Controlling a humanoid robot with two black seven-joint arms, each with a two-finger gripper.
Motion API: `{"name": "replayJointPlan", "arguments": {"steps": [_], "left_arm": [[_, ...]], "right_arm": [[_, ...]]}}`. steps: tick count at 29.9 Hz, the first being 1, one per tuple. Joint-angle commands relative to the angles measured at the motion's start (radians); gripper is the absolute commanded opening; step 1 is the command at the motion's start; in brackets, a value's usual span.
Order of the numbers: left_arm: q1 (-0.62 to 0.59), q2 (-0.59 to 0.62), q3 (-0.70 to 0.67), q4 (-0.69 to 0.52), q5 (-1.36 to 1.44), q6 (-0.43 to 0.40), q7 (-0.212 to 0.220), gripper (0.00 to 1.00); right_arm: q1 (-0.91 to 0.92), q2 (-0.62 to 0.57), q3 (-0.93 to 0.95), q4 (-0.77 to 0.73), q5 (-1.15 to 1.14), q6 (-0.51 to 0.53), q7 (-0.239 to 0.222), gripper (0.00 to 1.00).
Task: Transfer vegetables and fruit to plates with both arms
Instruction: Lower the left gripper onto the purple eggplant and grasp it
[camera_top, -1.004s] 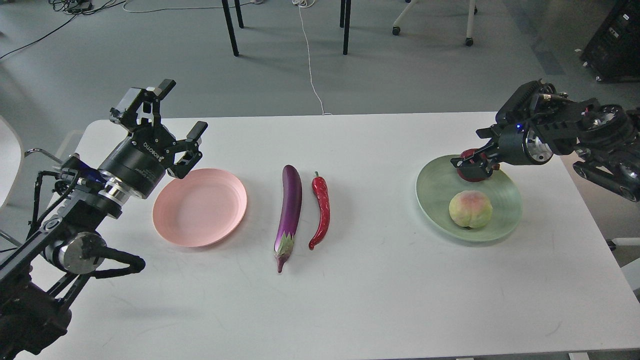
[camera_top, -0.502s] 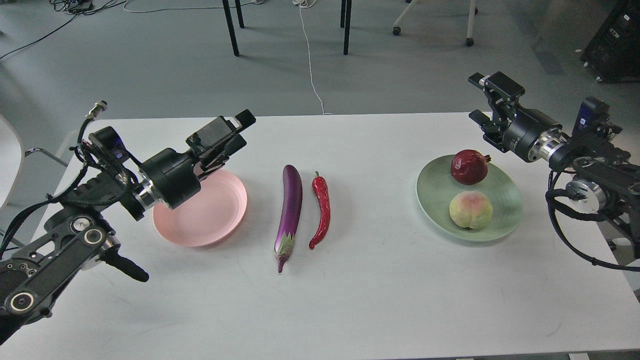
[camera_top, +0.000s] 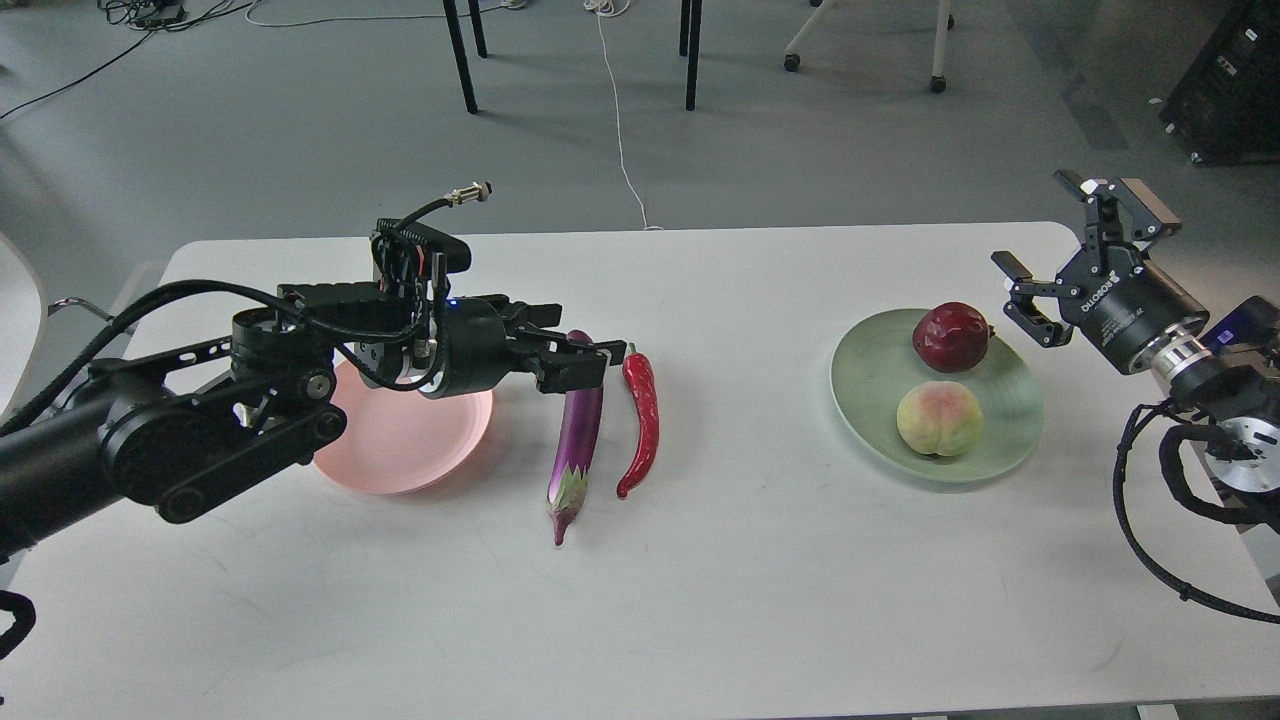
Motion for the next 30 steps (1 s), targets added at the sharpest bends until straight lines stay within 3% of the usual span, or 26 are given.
{"name": "replayJointPlan", "arguments": {"steps": [1, 6, 11, 17, 30], "left_arm": [[-0.046, -0.059, 0.060, 0.106, -0.007, -0.021, 0.013, 0.99], [-0.041, -0.101, 0.061, 0.154, -0.009, -0.078, 0.051, 0.99], [-0.029, -0.104, 0.058, 0.156, -0.015, -0.123, 0.117, 0.99], [-0.017, -0.122, 0.078, 0.157, -0.127, -0.126, 0.196, 0.99], [0.016, -0.151, 0.078, 0.174, -0.141, -0.115, 0.203, 0.98]], "right_arm": [[-0.001, -0.015, 0.000, 0.001, 0.001, 0.000, 0.000, 0.98], [-0.007, -0.026, 0.002, 0.001, 0.001, 0.000, 0.000, 0.98], [-0.008, -0.026, 0.002, 0.002, 0.001, 0.000, 0.000, 0.98], [-0.007, -0.026, 0.002, 0.002, 0.001, 0.000, 0.000, 0.98], [-0.019, -0.026, 0.000, 0.002, 0.001, 0.000, 0.000, 0.98]]}}
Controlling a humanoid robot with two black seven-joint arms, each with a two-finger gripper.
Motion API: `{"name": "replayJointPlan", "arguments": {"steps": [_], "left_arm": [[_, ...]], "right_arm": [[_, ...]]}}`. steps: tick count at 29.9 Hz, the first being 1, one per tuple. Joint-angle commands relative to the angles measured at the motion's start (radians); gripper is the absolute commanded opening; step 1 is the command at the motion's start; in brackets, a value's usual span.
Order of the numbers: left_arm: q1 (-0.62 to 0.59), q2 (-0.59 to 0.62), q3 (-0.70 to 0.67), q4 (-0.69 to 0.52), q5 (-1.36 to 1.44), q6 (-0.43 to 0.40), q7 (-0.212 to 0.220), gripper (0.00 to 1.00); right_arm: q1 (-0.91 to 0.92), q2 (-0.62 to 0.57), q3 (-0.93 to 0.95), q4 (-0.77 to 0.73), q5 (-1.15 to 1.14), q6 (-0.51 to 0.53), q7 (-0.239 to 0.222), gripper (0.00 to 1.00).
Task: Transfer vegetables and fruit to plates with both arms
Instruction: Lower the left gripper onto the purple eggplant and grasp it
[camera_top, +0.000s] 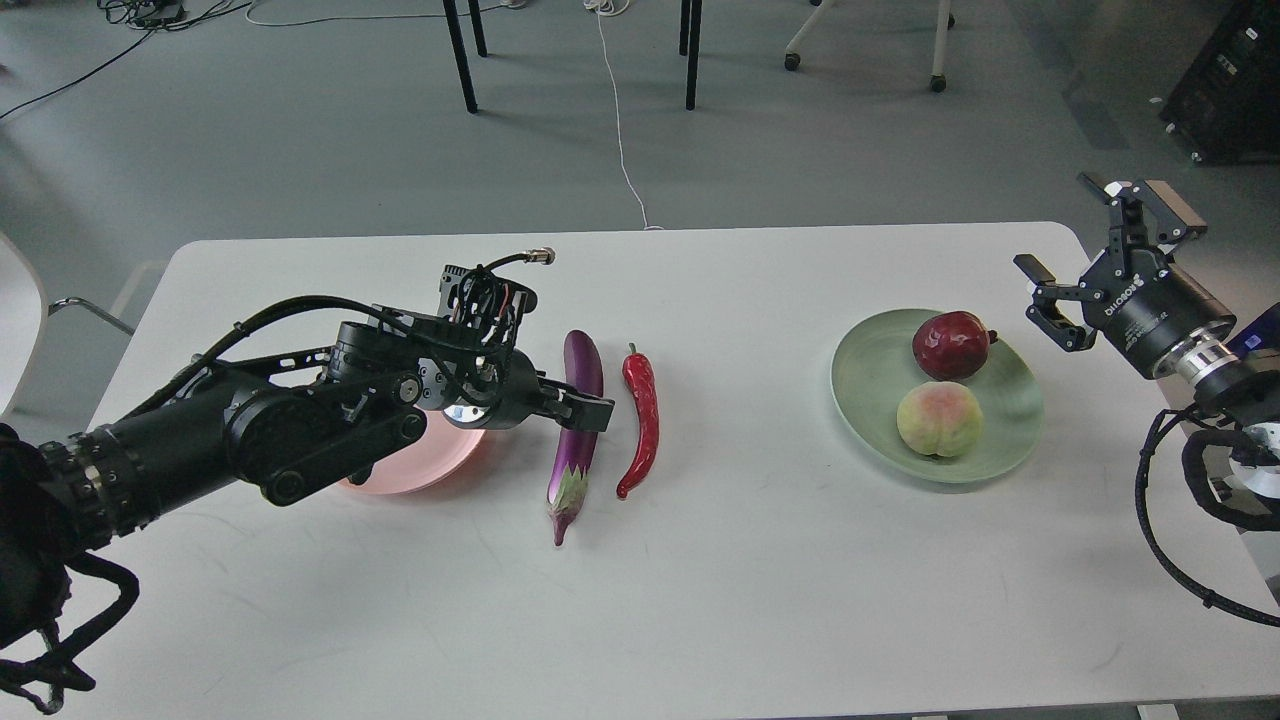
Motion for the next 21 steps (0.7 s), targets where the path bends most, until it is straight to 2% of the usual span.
{"name": "replayJointPlan", "arguments": {"steps": [1, 7, 10, 13, 18, 21], "left_arm": [[0.017, -0.001, -0.002, 0.003, -0.001, 0.003, 0.000, 0.98], [0.032, -0.018, 0.000, 0.012, -0.028, 0.005, 0.001, 0.94], [0.032, -0.023, 0.000, 0.012, -0.047, -0.003, 0.001, 0.83], [0.030, -0.037, 0.000, 0.023, -0.050, -0.003, 0.001, 0.61], [0.027, -0.046, 0.001, 0.054, -0.048, -0.004, 0.004, 0.38], [0.026, -0.047, 0.000, 0.066, -0.047, -0.003, 0.006, 0.35]], "right_arm": [[-0.006, 0.000, 0.000, 0.000, 0.000, 0.000, 0.000, 0.98], [-0.013, 0.000, 0.000, 0.000, -0.002, 0.000, 0.000, 0.98], [-0.015, 0.000, 0.000, 0.000, -0.002, 0.000, 0.000, 0.98], [-0.018, 0.000, 0.000, 0.000, -0.002, 0.000, 0.000, 0.98], [-0.023, 0.000, 0.000, 0.002, -0.002, 0.000, 0.000, 0.98], [-0.029, 0.000, 0.000, 0.006, -0.002, 0.000, 0.000, 0.98]]}}
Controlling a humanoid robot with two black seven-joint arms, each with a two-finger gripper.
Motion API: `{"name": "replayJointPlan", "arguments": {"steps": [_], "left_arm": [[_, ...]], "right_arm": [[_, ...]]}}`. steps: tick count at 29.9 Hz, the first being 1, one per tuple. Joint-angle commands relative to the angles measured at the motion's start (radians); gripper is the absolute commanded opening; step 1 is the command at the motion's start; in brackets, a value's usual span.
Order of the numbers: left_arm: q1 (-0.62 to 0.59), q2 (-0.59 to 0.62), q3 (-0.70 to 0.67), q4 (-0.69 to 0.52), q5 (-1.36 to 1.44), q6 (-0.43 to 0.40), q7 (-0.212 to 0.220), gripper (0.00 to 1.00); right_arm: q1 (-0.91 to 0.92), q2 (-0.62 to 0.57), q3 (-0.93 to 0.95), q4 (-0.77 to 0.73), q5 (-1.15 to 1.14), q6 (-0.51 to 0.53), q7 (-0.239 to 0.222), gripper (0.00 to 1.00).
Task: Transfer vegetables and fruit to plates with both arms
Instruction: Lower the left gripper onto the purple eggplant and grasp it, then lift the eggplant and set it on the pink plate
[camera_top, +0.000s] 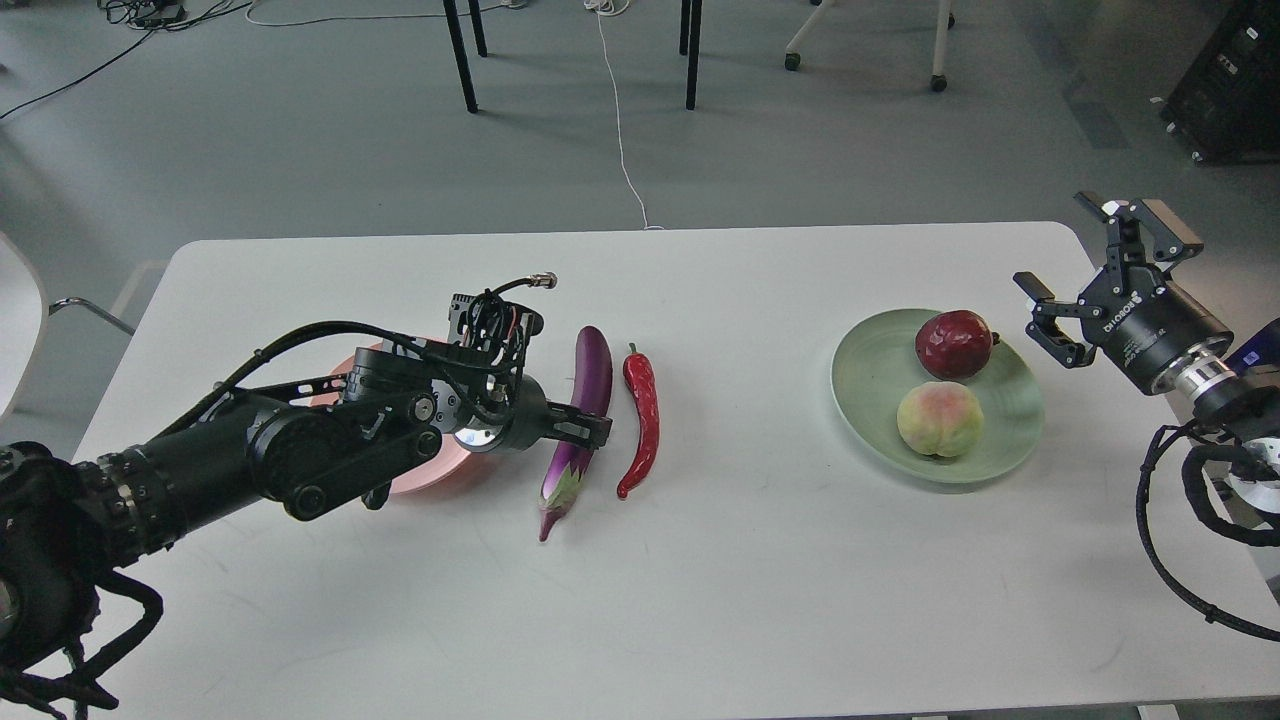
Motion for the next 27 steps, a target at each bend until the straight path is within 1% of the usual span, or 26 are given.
{"name": "replayJointPlan", "arguments": {"steps": [1, 6, 10, 14, 16, 17, 21, 23, 27], "left_arm": [[-0.004, -0.001, -0.001, 0.012, 0.001, 0.001, 0.007, 0.35], [-0.005, 0.012, -0.010, 0.012, -0.028, 0.006, 0.024, 0.34], [-0.022, 0.027, -0.021, 0.011, -0.120, 0.004, 0.025, 0.34], [-0.091, 0.105, -0.018, -0.012, -0.272, -0.002, 0.047, 0.34], [-0.103, 0.151, -0.016, -0.038, -0.312, -0.007, 0.047, 0.35], [-0.106, 0.192, -0.016, -0.058, -0.315, -0.007, 0.047, 0.35], [-0.097, 0.321, -0.012, -0.103, -0.309, -0.007, 0.044, 0.36], [-0.090, 0.380, 0.001, -0.108, -0.308, -0.007, 0.034, 0.37], [-0.039, 0.464, 0.019, -0.123, -0.306, -0.007, 0.025, 0.38]], "right_arm": [[-0.007, 0.000, 0.000, 0.006, 0.000, 0.000, 0.000, 0.98], [-0.016, 0.000, 0.000, 0.014, 0.000, 0.000, 0.000, 0.98], [-0.016, 0.000, 0.000, 0.014, -0.001, 0.000, 0.000, 0.98], [-0.016, 0.000, 0.000, 0.014, 0.000, 0.000, 0.000, 0.98], [-0.016, 0.000, 0.000, 0.014, -0.001, 0.000, 0.000, 0.98], [-0.016, 0.000, 0.000, 0.014, -0.001, 0.000, 0.000, 0.98], [-0.016, 0.000, 0.000, 0.016, -0.001, 0.000, 0.000, 0.98], [-0.016, 0.000, 0.000, 0.014, -0.001, 0.000, 0.000, 0.98], [-0.016, 0.002, 0.000, 0.014, -0.001, 0.000, 0.000, 0.98]]}}
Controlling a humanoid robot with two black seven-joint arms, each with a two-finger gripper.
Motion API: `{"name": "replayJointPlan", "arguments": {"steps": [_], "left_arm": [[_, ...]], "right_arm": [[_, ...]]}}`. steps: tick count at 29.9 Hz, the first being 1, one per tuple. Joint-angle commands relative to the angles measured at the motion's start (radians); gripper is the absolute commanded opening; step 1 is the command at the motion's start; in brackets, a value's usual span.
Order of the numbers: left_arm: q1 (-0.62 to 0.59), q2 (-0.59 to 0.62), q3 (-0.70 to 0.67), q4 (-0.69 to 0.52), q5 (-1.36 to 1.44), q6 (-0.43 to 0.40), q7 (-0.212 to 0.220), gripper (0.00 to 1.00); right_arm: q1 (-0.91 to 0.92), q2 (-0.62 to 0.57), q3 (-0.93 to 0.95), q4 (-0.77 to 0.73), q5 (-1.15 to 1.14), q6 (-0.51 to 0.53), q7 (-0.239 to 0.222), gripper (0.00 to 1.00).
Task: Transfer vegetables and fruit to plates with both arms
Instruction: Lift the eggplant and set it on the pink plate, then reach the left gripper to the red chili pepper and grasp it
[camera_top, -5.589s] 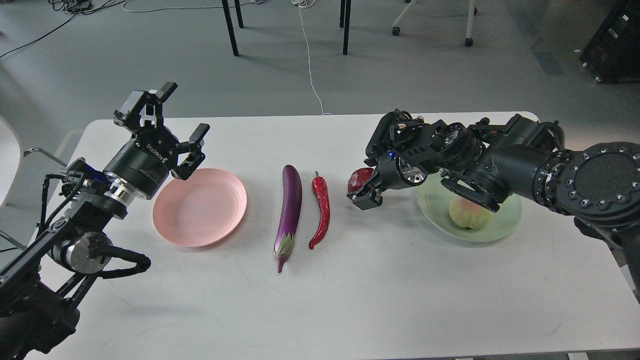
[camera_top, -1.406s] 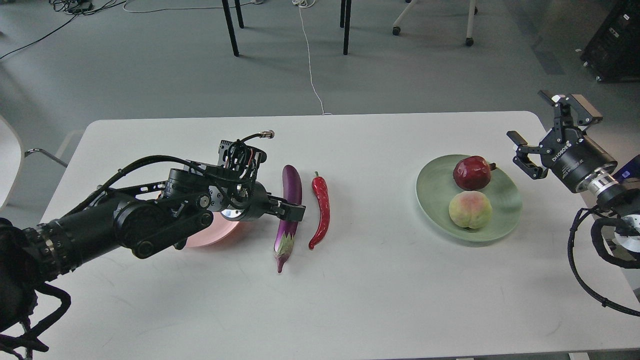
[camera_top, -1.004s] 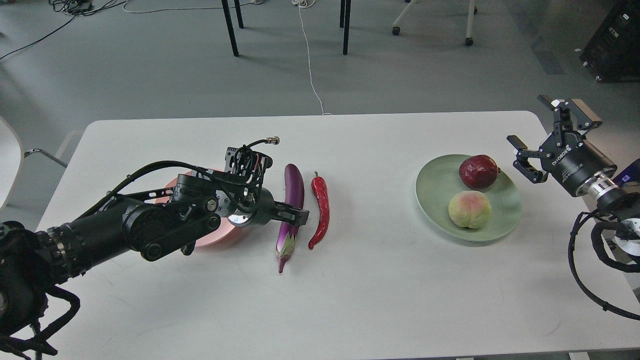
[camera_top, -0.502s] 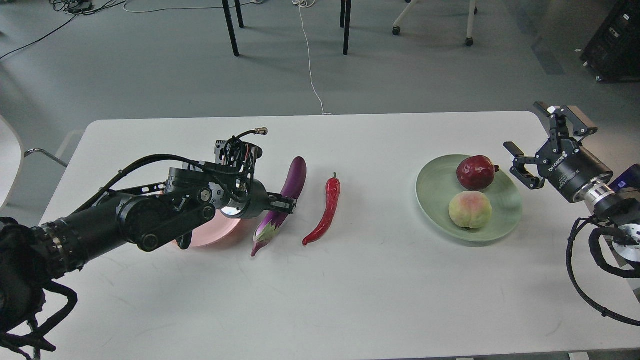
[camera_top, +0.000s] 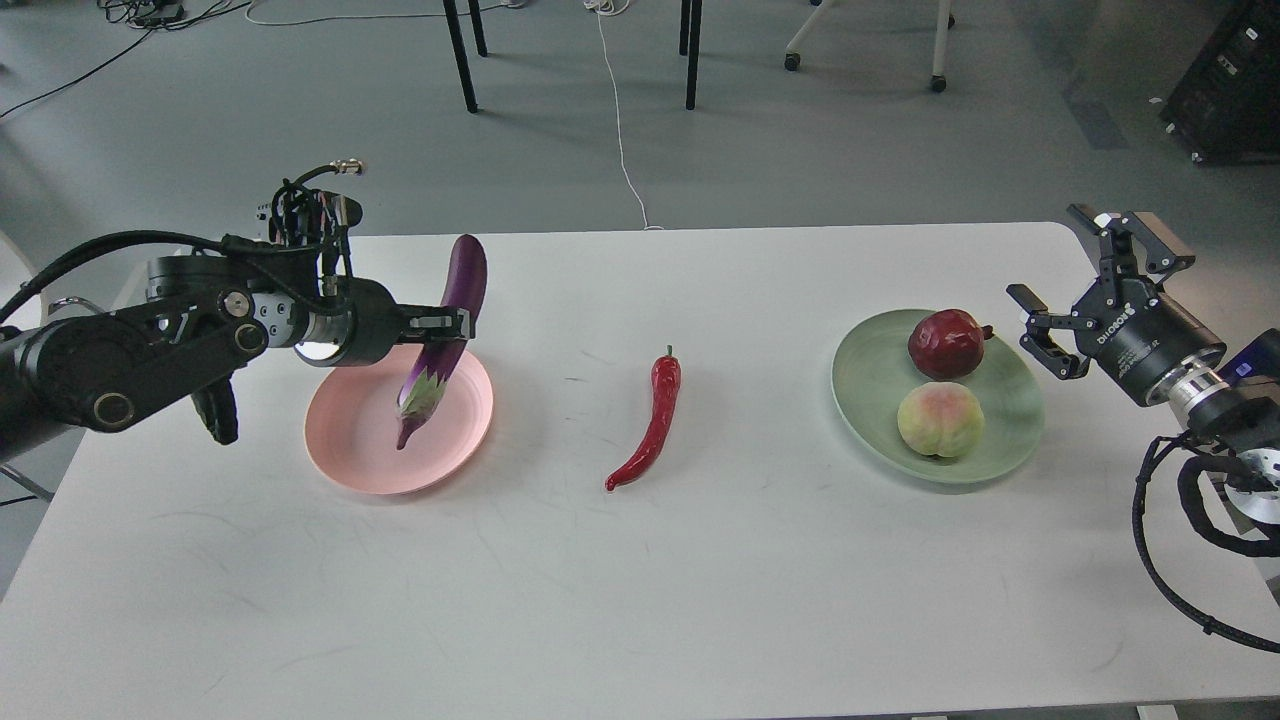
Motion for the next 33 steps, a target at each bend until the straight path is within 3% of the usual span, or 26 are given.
{"name": "replayJointPlan", "arguments": {"steps": [1, 9, 11, 14, 15, 21, 24, 27, 33], "left_arm": [[0.042, 0.066, 0.010, -0.022, 0.002, 0.000, -0.010, 0.38], [0.083, 0.087, 0.009, -0.055, 0.000, 0.000, -0.010, 0.46], [0.083, 0.087, 0.006, -0.054, -0.003, 0.000, -0.010, 0.57], [0.083, 0.090, 0.009, -0.055, 0.000, 0.000, -0.014, 0.96], [0.083, 0.090, 0.010, -0.055, 0.002, 0.000, -0.016, 0.98], [0.079, 0.109, 0.003, -0.055, 0.007, 0.000, -0.019, 0.99], [0.057, 0.104, -0.008, -0.060, 0.010, 0.000, -0.057, 0.99], [-0.038, 0.089, -0.005, -0.109, 0.014, 0.000, -0.083, 0.99], [-0.139, -0.118, 0.003, -0.164, 0.101, 0.000, -0.077, 0.98]], "right_arm": [[0.000, 0.002, -0.002, 0.000, -0.003, 0.000, 0.000, 0.98], [-0.001, 0.001, -0.002, -0.004, -0.003, 0.000, 0.000, 0.98], [-0.001, 0.001, -0.002, -0.004, -0.003, 0.000, 0.000, 0.98], [0.000, 0.001, -0.002, -0.002, -0.003, 0.000, 0.000, 0.98], [0.000, 0.001, -0.002, -0.002, -0.003, 0.000, 0.000, 0.98], [0.000, -0.001, -0.002, 0.000, -0.003, 0.000, 0.000, 0.98], [0.000, -0.002, 0.000, 0.001, -0.003, 0.000, 0.000, 0.98], [0.000, -0.013, 0.000, 0.001, 0.000, 0.000, 0.000, 0.98], [0.000, -0.018, 0.000, 0.007, -0.003, 0.000, 0.000, 0.98]]}}
